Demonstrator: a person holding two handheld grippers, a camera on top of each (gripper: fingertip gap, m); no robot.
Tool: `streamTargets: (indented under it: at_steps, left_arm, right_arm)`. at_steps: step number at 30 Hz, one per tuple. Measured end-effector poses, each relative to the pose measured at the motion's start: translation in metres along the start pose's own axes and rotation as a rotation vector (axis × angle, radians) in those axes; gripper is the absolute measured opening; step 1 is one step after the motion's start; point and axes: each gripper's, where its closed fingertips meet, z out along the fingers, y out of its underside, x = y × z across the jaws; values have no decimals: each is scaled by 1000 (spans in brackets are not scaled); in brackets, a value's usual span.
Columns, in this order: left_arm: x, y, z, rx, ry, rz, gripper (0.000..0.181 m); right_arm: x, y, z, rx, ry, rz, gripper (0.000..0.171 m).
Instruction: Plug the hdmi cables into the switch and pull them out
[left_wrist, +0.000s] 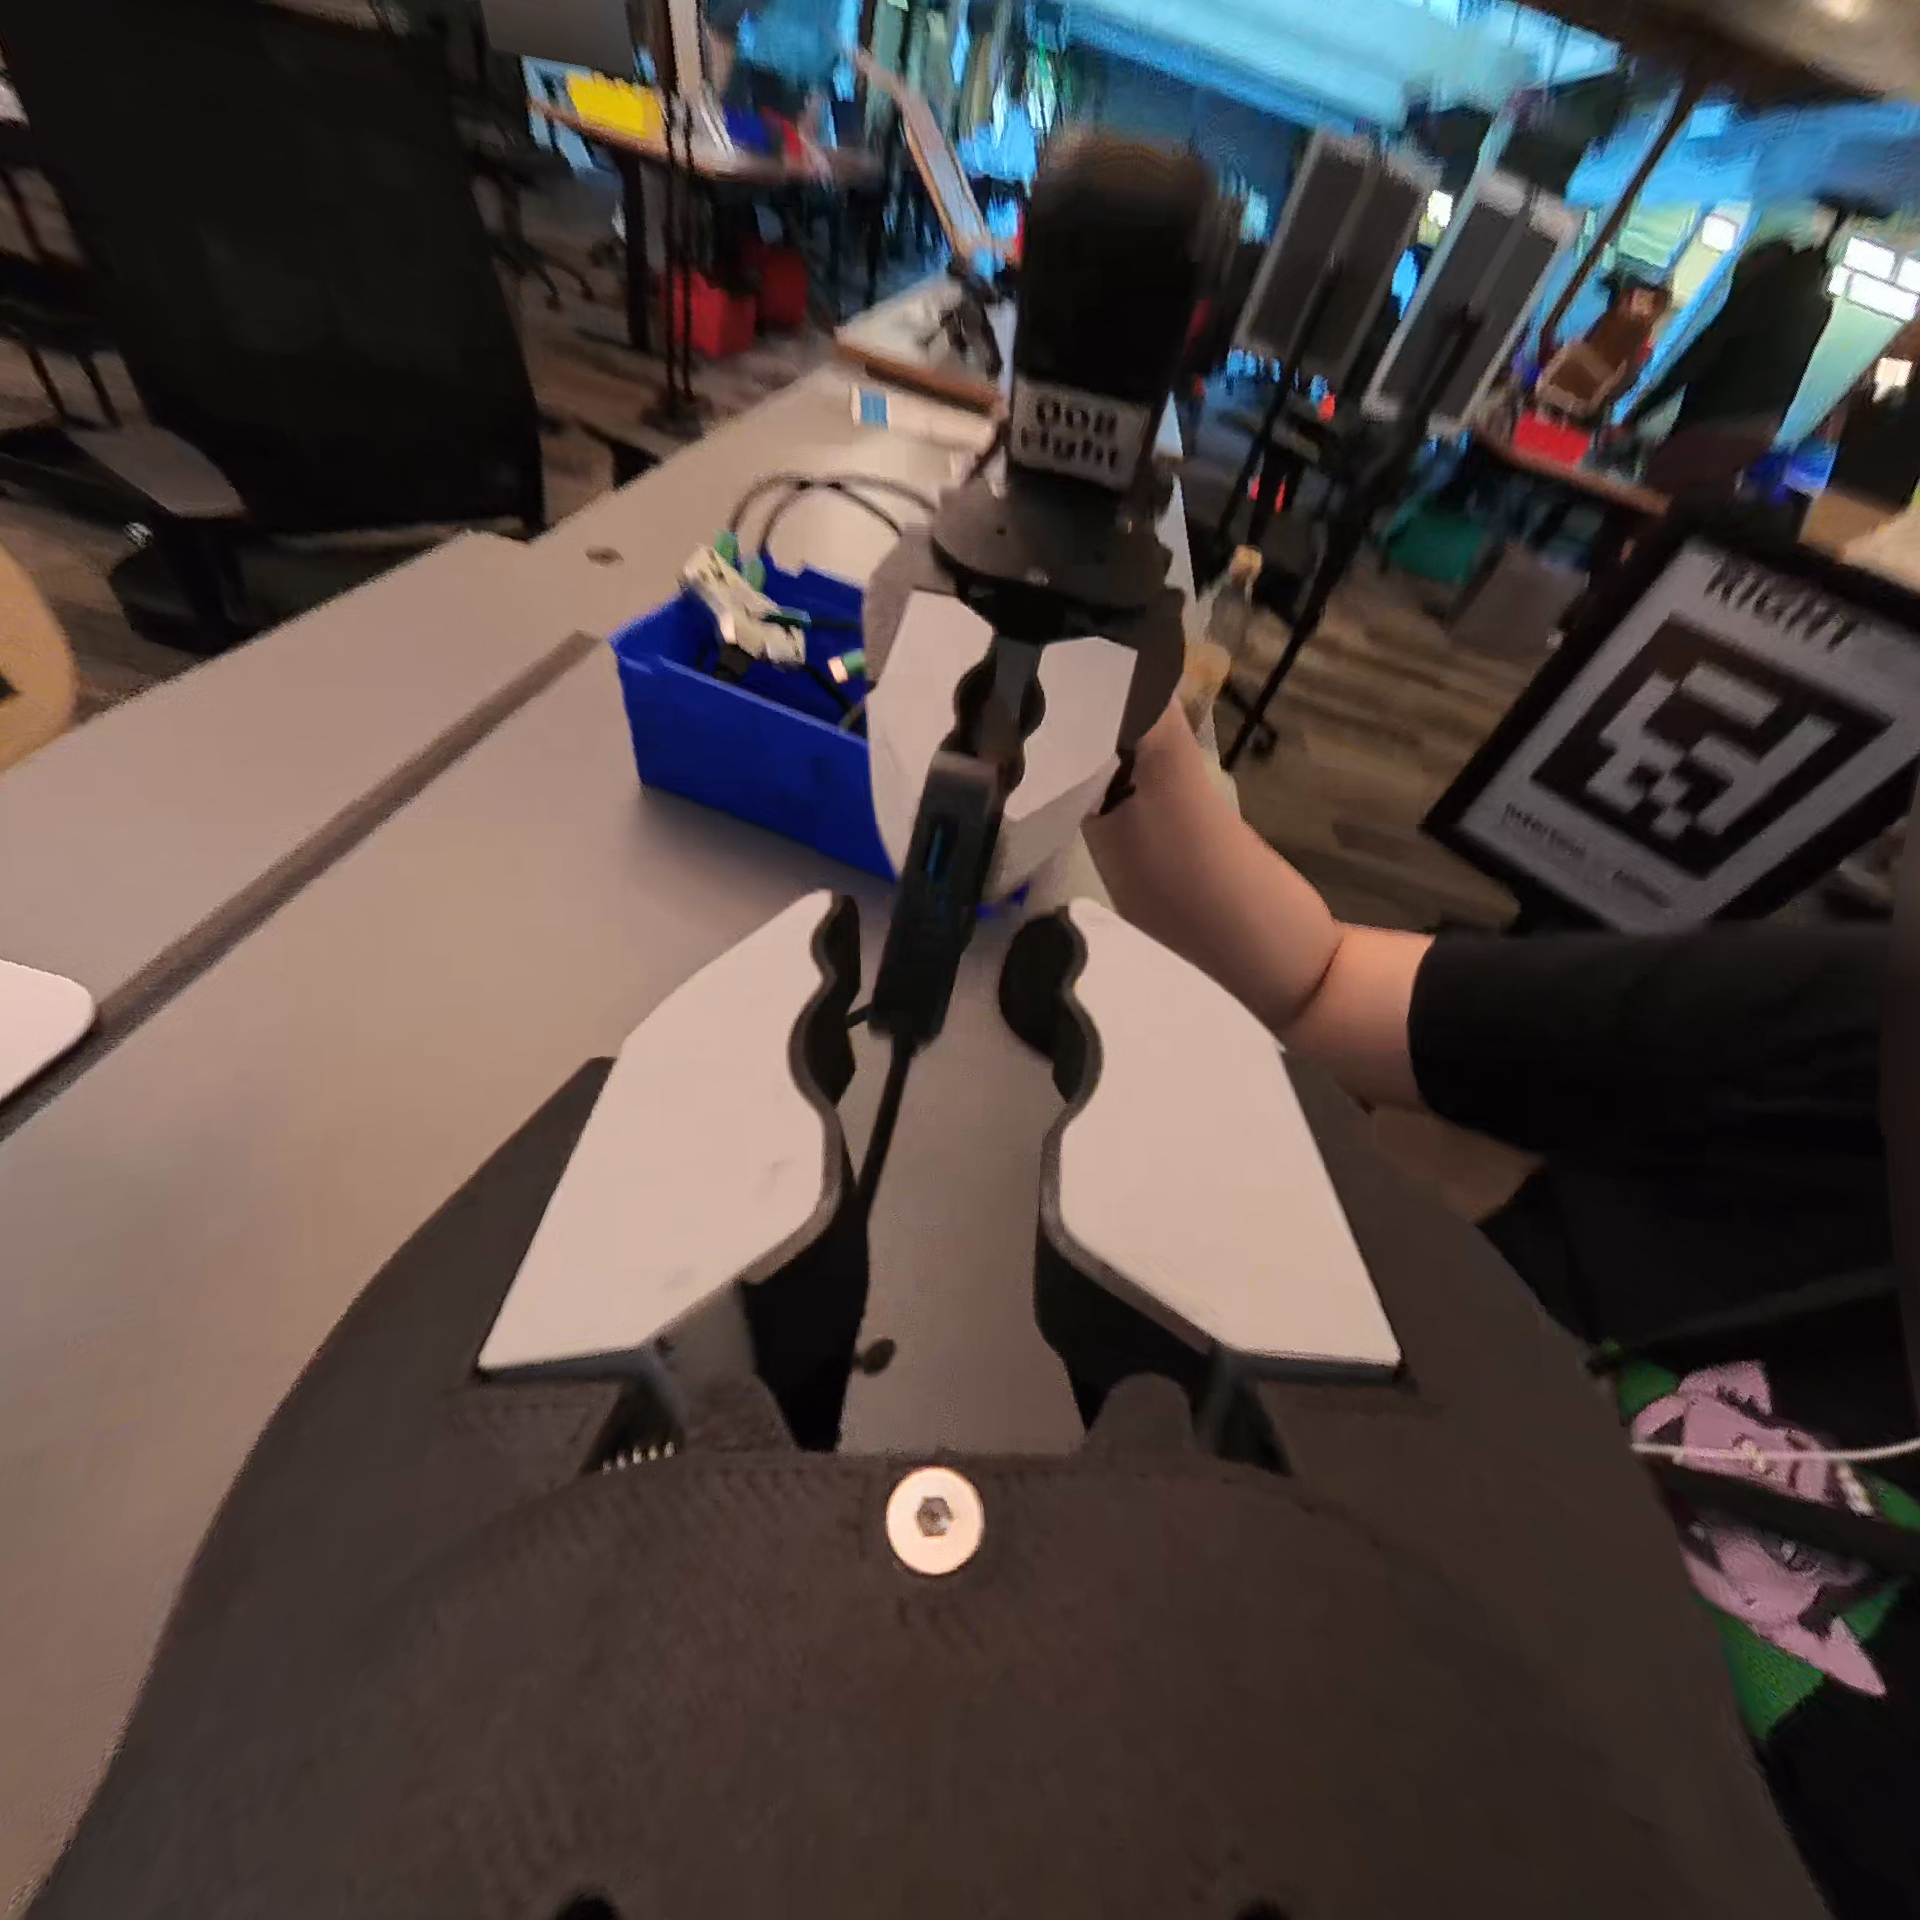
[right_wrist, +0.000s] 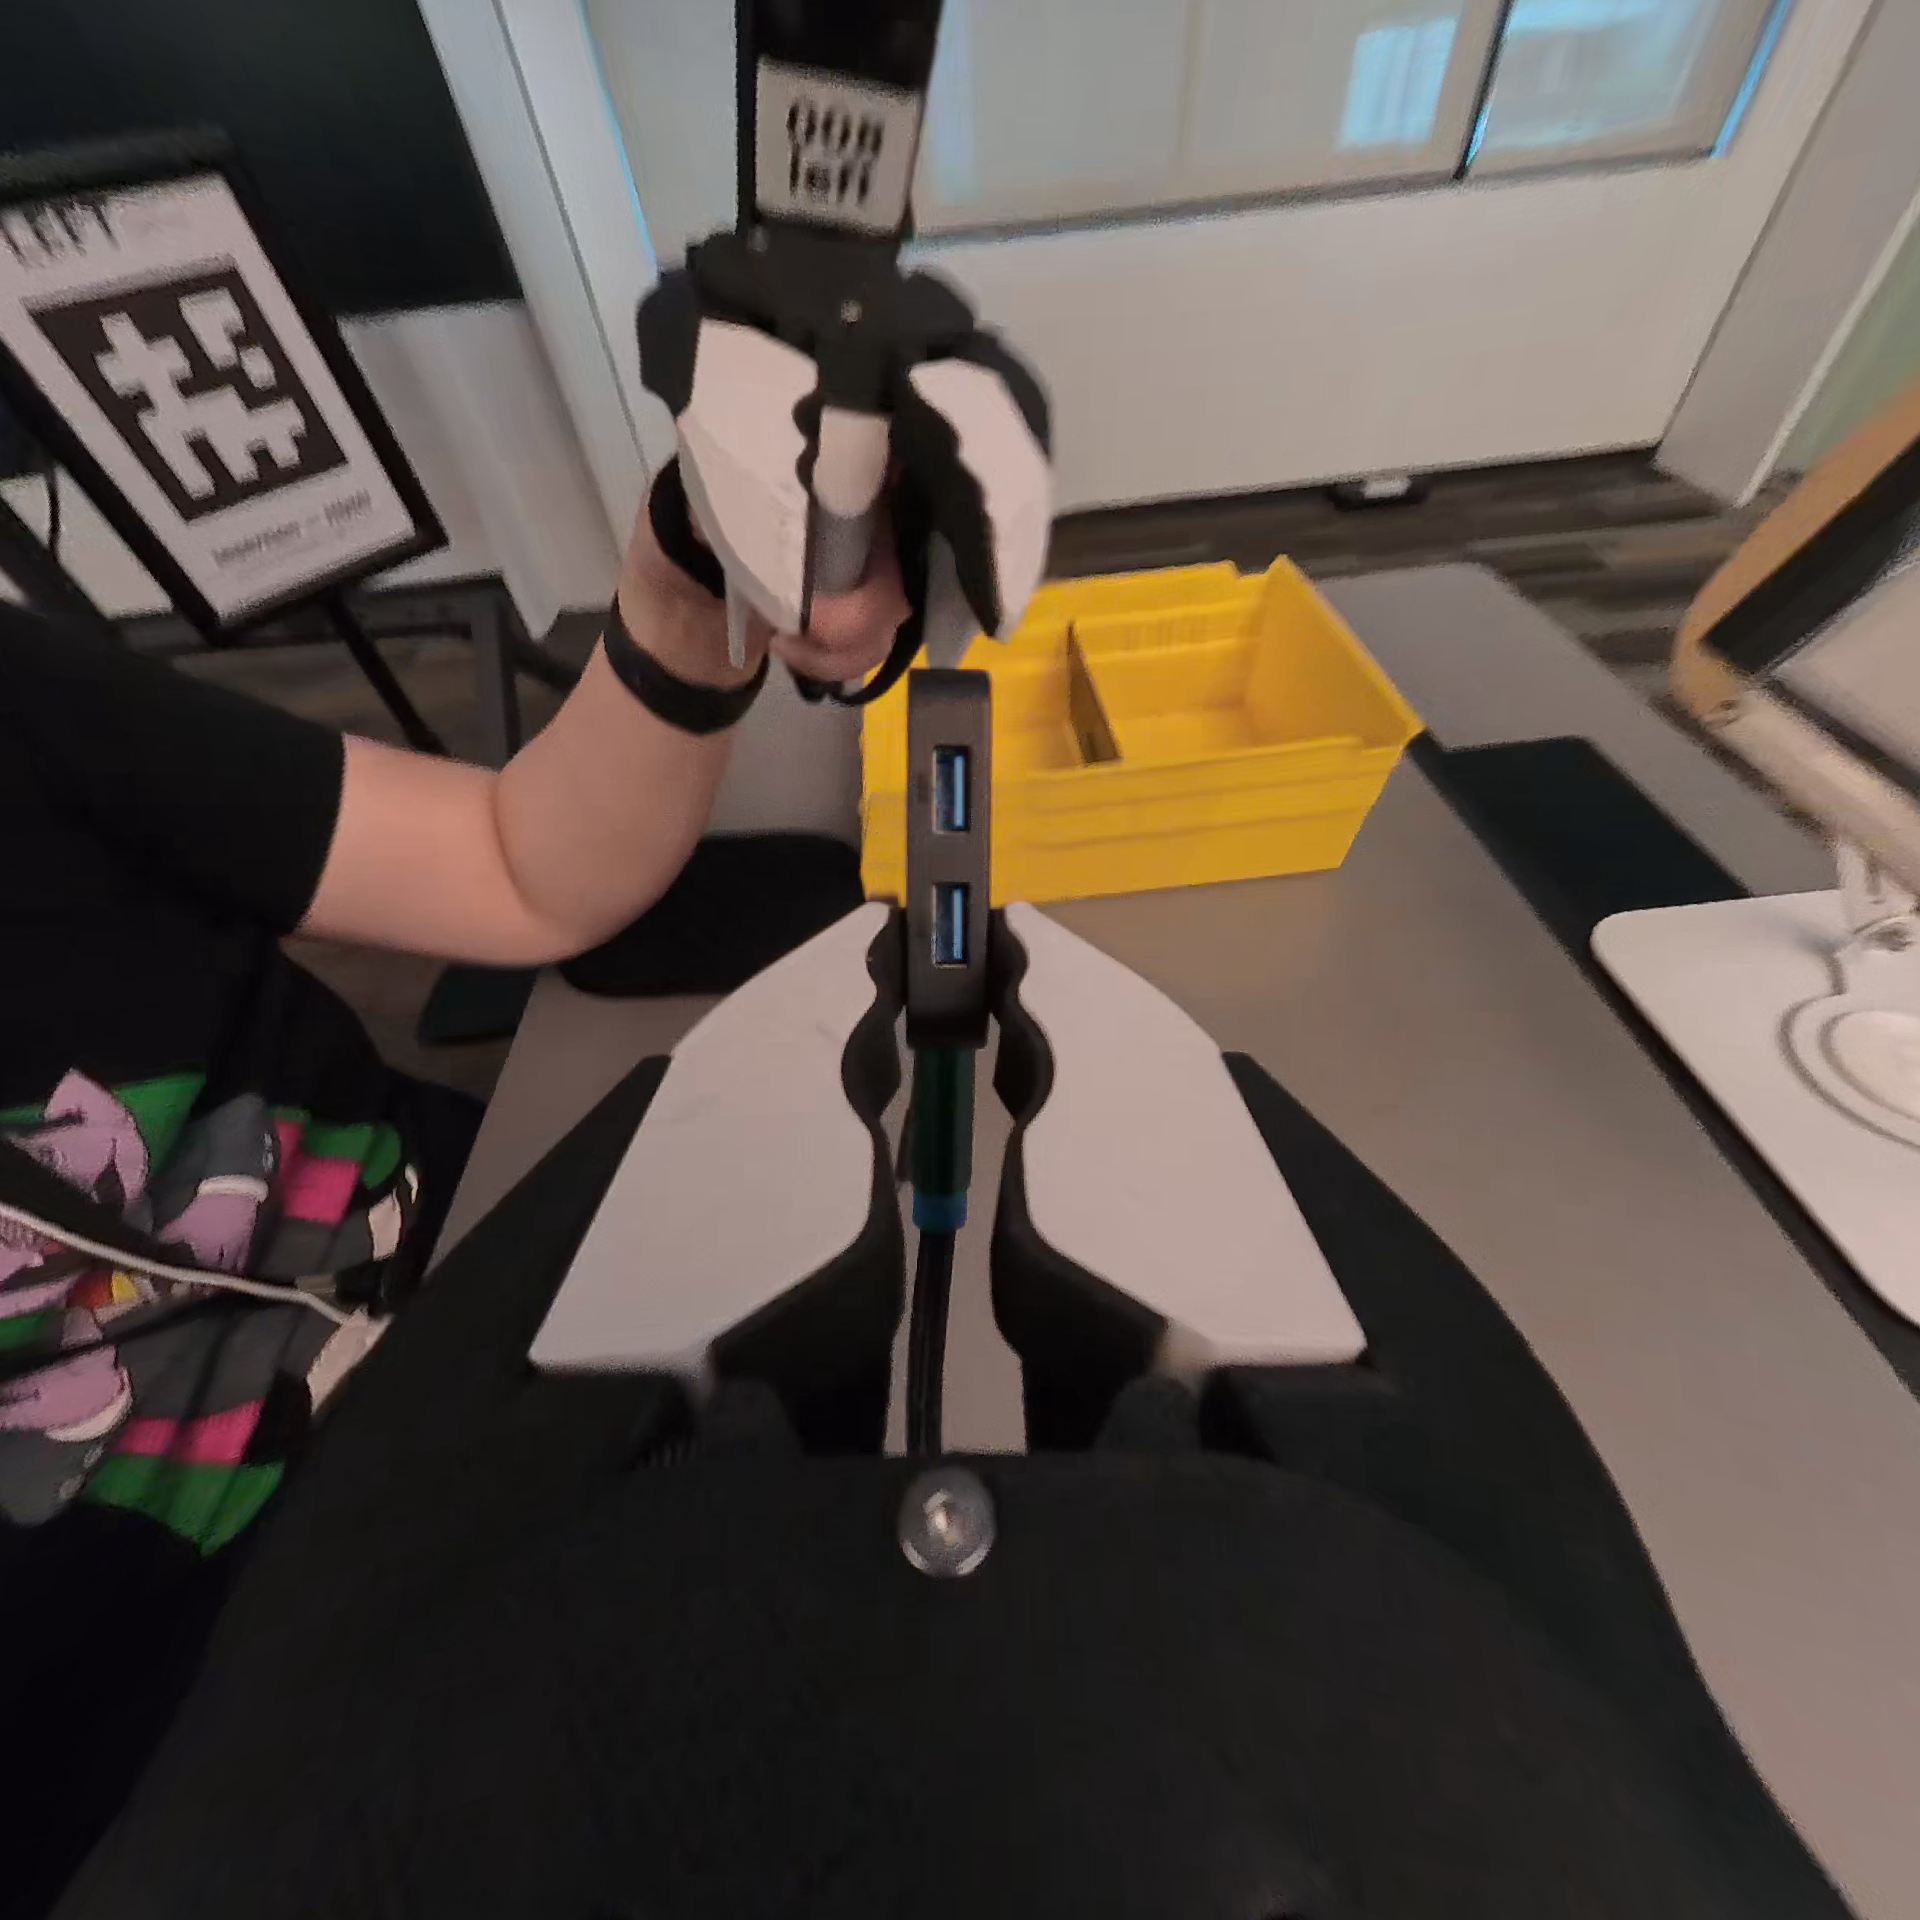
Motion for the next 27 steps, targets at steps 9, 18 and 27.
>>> streamTargets:
  at_steps: [9, 18, 27]
  left_arm:
    - [8, -30, -56, 162, -73, 33, 29]
    - [6, -12, -26, 71, -11, -34, 28]
    - [4, 2, -6, 1, 16, -60, 28]
  right_arm:
    - [2, -92, -235, 705, 493, -191, 15]
    - [117, 60, -388, 876, 825, 348, 15]
    - [143, 127, -418, 668, 1128, 461, 19]
